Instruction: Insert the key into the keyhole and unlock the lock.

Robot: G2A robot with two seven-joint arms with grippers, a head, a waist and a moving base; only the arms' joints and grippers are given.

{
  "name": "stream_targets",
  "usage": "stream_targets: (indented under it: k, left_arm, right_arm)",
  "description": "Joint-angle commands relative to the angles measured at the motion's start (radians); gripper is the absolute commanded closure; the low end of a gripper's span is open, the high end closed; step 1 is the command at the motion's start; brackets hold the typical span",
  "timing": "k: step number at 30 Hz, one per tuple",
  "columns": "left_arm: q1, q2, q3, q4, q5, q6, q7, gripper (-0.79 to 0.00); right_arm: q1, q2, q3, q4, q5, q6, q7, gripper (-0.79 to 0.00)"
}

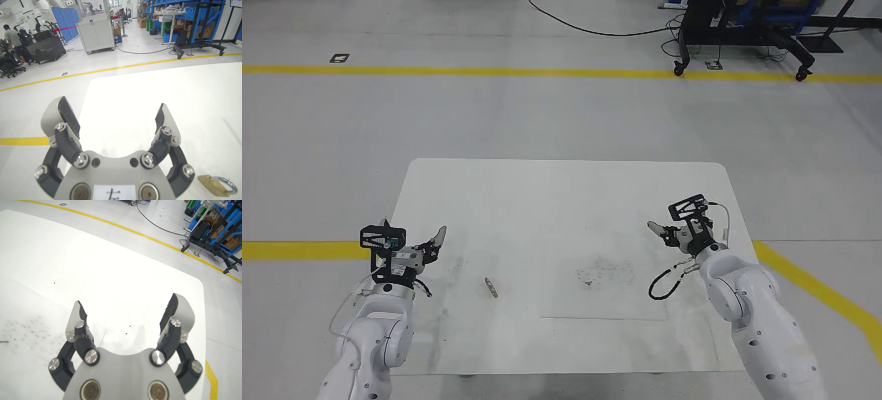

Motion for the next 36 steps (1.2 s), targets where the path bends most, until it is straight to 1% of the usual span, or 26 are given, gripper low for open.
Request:
stream_targets:
  k: [1,2,3,5,11,13,16,22,25,26,27,28,29,31,33,36]
  left_arm:
    - [0.0,0.0,0.0,0.0,0.0,0.0,0.0,-0.785]
    - [0.0,0.0,0.0,0.0,0.0,0.0,0.0,-0.785]
    - [0.0,0.0,0.0,0.0,0.0,0.0,0.0,-0.785]
    - [0.0,0.0,0.0,0.0,0.0,0.0,0.0,-0.785]
    - [0.0,0.0,0.0,0.0,0.0,0.0,0.0,-0.785]
    - [0.0,0.0,0.0,0.0,0.0,0.0,0.0,-0.785]
    - [0.0,0.0,0.0,0.0,0.0,0.0,0.0,-0.785]
    - [0.0,0.0,0.0,0.0,0.0,0.0,0.0,-0.785]
    - [0.0,0.0,0.0,0.0,0.0,0.0,0.0,-0.785]
    - [0.0,0.0,0.0,0.0,0.0,0.0,0.0,-0.785]
    - [0.0,0.0,0.0,0.0,0.0,0.0,0.0,-0.785]
    - [0.0,0.0,0.0,0.0,0.0,0.0,0.0,-0.785]
    - [0.0,0.0,0.0,0.0,0.0,0.0,0.0,-0.785]
    - [0.0,0.0,0.0,0.0,0.0,0.0,0.0,-0.785]
    - [0.0,0.0,0.0,0.0,0.0,0.0,0.0,-0.785]
    - [0.0,0.0,0.0,0.0,0.0,0.0,0.0,-0.785]
  right_arm:
    - [0.0,0.0,-0.003,0.003,0.007,-0.012,0.001,-0.785]
    - [0.006,0.0,-0.006,0.011,0.022,-0.037,0.001,-0.785]
    - [0.025,0.002,-0.012,0.029,0.061,-0.119,0.002,-0.785]
    - [0.075,0.006,-0.015,0.085,0.1,-0.251,0.004,-0.785]
    - [0.178,0.015,-0.079,0.196,0.11,-0.582,-0.003,-0.785]
    - [0.208,0.018,-0.102,0.227,0.106,-0.665,0.009,-0.785]
    - [0.241,0.02,-0.133,0.264,0.118,-0.751,0.027,-0.785]
    - [0.277,0.021,-0.206,0.283,0.12,-0.865,0.056,-0.785]
    - [0.28,0.02,-0.243,0.266,0.085,-0.861,0.074,-0.714]
    - [0.281,0.019,-0.26,0.255,0.07,-0.86,0.08,-0.653]
    - [0.282,0.019,-0.274,0.247,0.057,-0.86,0.083,-0.557]
    - [0.283,0.018,-0.287,0.242,0.045,-0.858,0.083,-0.416]
    - [0.284,0.018,-0.297,0.24,0.036,-0.854,0.081,-0.376]
    - [0.286,0.017,-0.314,0.24,0.027,-0.854,0.074,-0.339]
    - [0.293,0.017,-0.332,0.244,0.024,-0.872,0.07,-0.314]
    - [0.305,0.018,-0.36,0.25,0.016,-0.872,0.064,-0.28]
